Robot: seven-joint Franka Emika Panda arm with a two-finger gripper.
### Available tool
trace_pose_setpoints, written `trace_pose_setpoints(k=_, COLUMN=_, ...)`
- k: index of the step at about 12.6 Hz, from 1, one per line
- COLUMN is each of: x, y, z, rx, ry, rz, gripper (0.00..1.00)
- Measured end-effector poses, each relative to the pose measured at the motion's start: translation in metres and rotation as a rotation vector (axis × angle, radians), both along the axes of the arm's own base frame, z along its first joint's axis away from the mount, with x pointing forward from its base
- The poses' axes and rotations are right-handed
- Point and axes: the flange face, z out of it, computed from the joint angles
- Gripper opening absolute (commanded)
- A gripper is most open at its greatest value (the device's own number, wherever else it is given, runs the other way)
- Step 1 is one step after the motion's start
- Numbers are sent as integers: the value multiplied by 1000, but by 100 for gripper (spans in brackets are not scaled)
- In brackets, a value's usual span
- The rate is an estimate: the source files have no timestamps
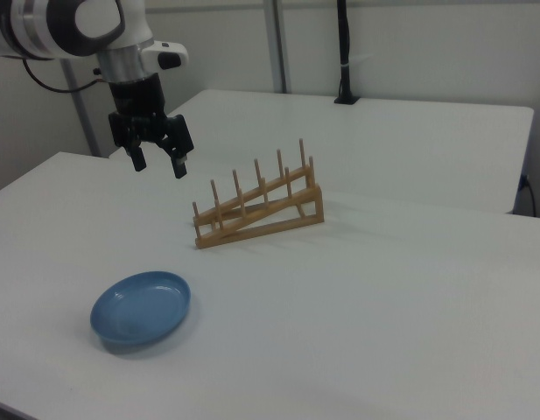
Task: Place plate in plate rack
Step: 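Move the open gripper down over the rim of the blue plate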
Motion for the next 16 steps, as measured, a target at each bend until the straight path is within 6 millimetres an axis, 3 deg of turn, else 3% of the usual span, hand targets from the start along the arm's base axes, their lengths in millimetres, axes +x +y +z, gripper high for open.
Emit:
trace_pose_setpoints(k=8, x=0, y=-3, z=0, rx=0, ry=0, rz=-6, gripper=100)
trace_pose_setpoints(k=11, x=1, y=-3, z=-4, rx=2, ry=12, rz=68, gripper=100)
trace_pose_setpoints(k=13, x=4, y=-3, z=-15, rx=6, ry=33, rz=181, gripper=100)
trace_pose_setpoints(k=16, x=14, y=-3, z=-70, rx=19, ry=81, rz=398, gripper=95)
